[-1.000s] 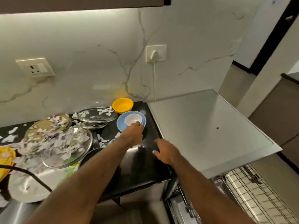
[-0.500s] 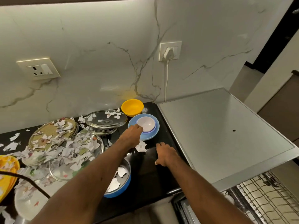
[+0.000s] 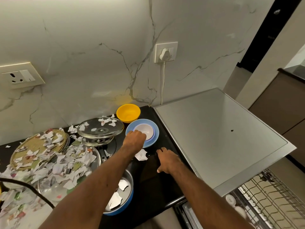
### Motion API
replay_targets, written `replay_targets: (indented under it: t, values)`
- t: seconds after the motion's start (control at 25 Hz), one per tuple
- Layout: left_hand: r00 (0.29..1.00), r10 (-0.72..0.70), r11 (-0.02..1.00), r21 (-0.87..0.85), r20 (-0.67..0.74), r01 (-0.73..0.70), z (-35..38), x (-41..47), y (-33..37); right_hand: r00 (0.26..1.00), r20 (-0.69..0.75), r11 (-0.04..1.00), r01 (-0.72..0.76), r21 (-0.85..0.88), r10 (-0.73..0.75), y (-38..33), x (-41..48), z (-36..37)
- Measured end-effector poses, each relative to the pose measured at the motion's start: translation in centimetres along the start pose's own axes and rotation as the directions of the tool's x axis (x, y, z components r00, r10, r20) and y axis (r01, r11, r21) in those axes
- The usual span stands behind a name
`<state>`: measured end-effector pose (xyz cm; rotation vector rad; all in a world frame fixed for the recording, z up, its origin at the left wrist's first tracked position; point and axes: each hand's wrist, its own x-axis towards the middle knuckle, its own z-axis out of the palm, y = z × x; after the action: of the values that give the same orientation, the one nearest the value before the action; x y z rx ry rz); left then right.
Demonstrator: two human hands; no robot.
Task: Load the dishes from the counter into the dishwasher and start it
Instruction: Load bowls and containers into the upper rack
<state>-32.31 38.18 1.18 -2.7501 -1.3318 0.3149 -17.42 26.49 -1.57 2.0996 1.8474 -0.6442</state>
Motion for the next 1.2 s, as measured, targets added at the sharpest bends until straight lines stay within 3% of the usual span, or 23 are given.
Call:
replay_targets:
  t: [0.24, 0.36, 0.48, 0.56, 0.64, 0.68, 0.76, 0.88, 1.0, 1.12, 1.16, 1.2]
  values:
    - [0.994, -0.045, 0.996, -0.08, -0.097, 0.037, -1.7, -0.5, -0.3, 1.0, -0.01, 0.997, 0.007, 0.072, -0.006, 0.4, -0.8, 0.5]
    - [0.984, -0.145, 0.956, -0.272, -0.099, 0.113, -3.2, -0.6, -0.3, 0.997, -0.065, 0.986, 0.04, 0.161, -0.029, 1.3, -1.7, 1.0]
    - [0.966, -0.224, 0.826, -0.552, -0.129, 0.118, -4.2, -0.5, -0.1, 0.966, -0.252, 0.946, 0.032, 0.324, 0.053, 1.9, -2.9, 1.3]
    - [0.952, -0.264, 0.694, -0.716, -0.153, 0.077, -4.9, -0.6, 0.4, 0.933, -0.317, 0.834, 0.035, 0.551, 0.17, 2.3, -3.4, 0.9]
    - [0.967, -0.231, 0.562, -0.826, -0.111, 0.04, -5.7, -0.7, 1.4, 0.905, -0.333, 0.618, 0.107, 0.779, 0.264, 2.7, -3.7, -0.2]
    - [0.982, -0.177, 0.482, -0.876, -0.063, 0.031, -6.0, -0.7, 2.0, 0.897, -0.341, 0.517, 0.158, 0.841, 0.281, 3.0, -3.8, -0.9]
    - [0.999, -0.02, 0.333, -0.942, 0.028, 0.033, -6.5, -0.8, 3.4, 0.89, -0.373, 0.416, 0.246, 0.876, 0.26, 4.0, -4.4, -2.0]
    - [0.981, 0.072, 0.15, -0.974, 0.182, 0.17, -7.5, -1.1, 5.1, 0.887, -0.419, 0.436, 0.304, 0.847, 0.195, 5.2, -5.5, -2.6]
    - [0.894, 0.127, -0.042, -0.898, 0.429, 0.437, -7.7, -2.1, 6.4, 0.896, -0.436, 0.582, 0.308, 0.753, 0.09, 6.7, -6.1, -1.4]
    - [0.837, 0.263, -0.171, -0.831, 0.48, 0.53, -7.5, -2.8, 8.2, 0.9, -0.432, 0.607, 0.313, 0.73, 0.056, 7.9, -7.0, -0.6]
    - [0.834, 0.248, -0.196, -0.817, 0.493, 0.542, -7.6, -2.4, 9.8, 0.896, -0.436, 0.598, 0.309, 0.74, 0.076, 8.3, -7.5, -0.5]
    - [0.827, 0.208, -0.127, -0.824, 0.522, 0.552, -7.8, -2.1, 11.4, 0.895, -0.433, 0.589, 0.293, 0.753, 0.109, 8.9, -7.9, -0.4]
